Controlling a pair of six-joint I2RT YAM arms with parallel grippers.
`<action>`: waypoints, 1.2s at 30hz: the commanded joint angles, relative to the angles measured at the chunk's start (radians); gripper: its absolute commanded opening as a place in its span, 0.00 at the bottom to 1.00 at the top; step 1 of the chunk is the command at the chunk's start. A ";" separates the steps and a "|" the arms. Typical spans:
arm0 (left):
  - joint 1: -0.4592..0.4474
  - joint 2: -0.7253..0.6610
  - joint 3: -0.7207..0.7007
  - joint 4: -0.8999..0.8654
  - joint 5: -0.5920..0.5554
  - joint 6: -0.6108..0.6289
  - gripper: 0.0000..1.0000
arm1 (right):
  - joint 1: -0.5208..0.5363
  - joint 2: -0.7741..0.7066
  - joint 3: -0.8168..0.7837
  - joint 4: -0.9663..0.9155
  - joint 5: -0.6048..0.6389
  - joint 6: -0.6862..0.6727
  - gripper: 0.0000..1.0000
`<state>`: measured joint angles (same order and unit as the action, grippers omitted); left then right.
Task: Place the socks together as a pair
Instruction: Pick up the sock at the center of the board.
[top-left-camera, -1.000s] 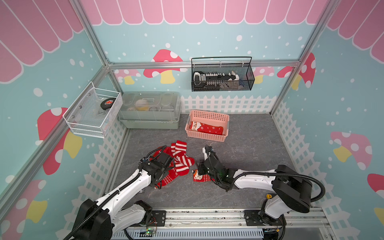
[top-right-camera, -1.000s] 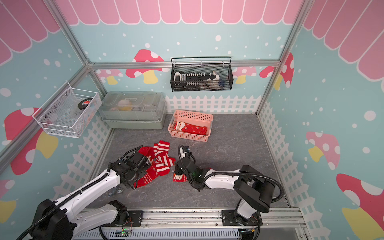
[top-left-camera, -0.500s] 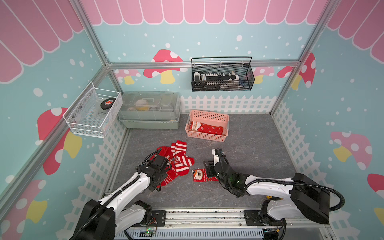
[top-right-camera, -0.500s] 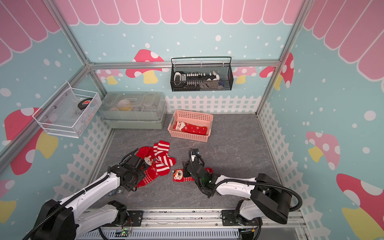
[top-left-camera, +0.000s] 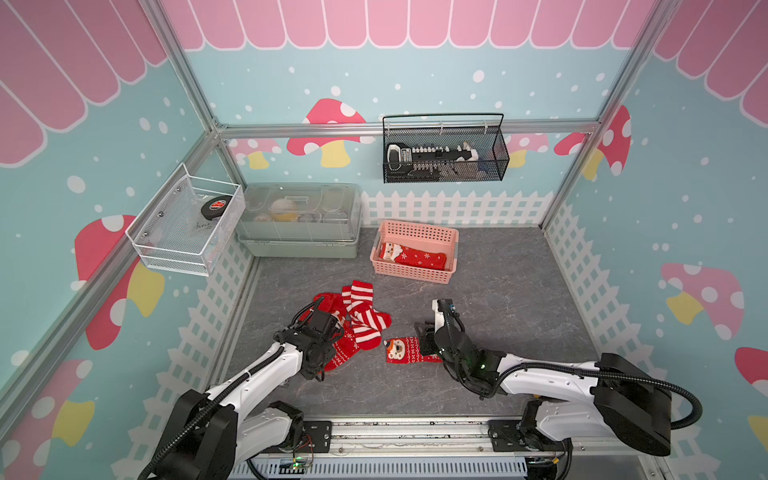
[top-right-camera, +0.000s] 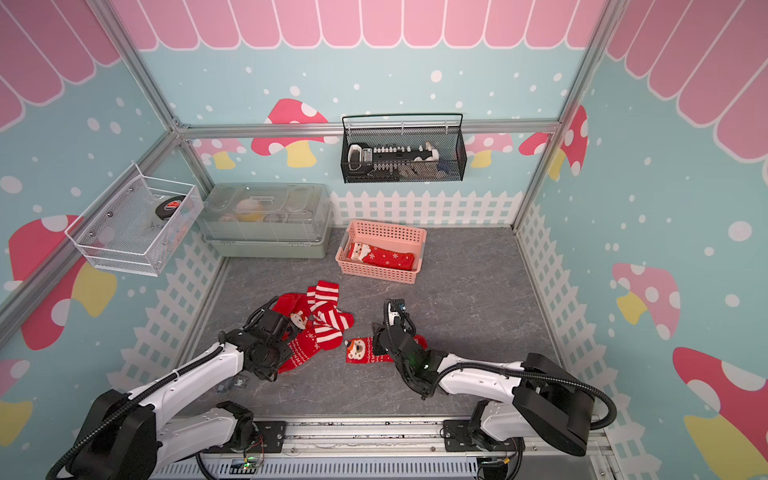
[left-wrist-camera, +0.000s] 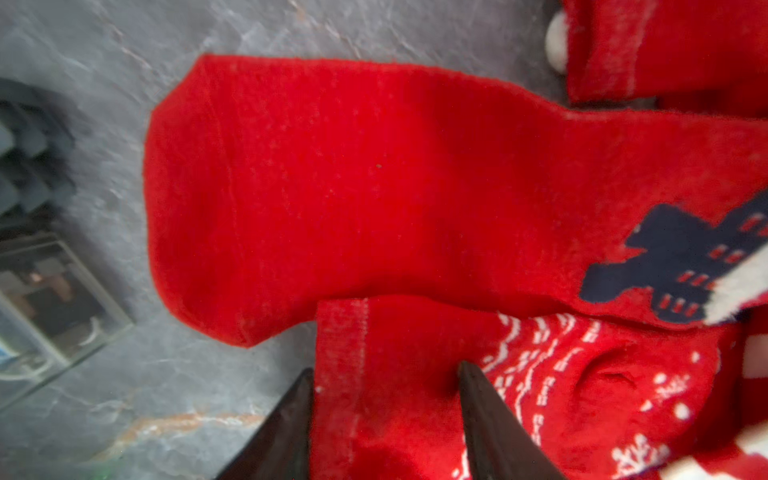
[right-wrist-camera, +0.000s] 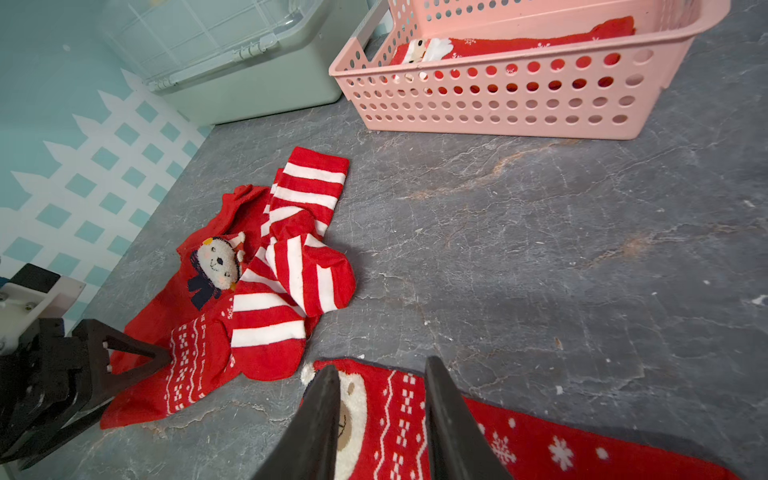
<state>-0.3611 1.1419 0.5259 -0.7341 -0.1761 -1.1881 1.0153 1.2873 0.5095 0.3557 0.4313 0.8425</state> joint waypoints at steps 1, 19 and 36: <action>0.005 -0.021 0.002 0.016 0.011 -0.007 0.42 | 0.003 -0.023 -0.020 -0.018 0.026 0.000 0.34; 0.005 -0.321 0.049 0.023 0.072 0.006 0.03 | 0.003 -0.018 -0.036 0.020 0.001 -0.014 0.35; 0.004 -0.370 0.418 0.058 0.135 0.285 0.00 | 0.003 0.003 0.004 0.366 -0.255 -0.425 0.56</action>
<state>-0.3611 0.7486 0.8791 -0.7002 -0.0658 -0.9726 1.0153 1.2690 0.4755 0.5900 0.2718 0.5365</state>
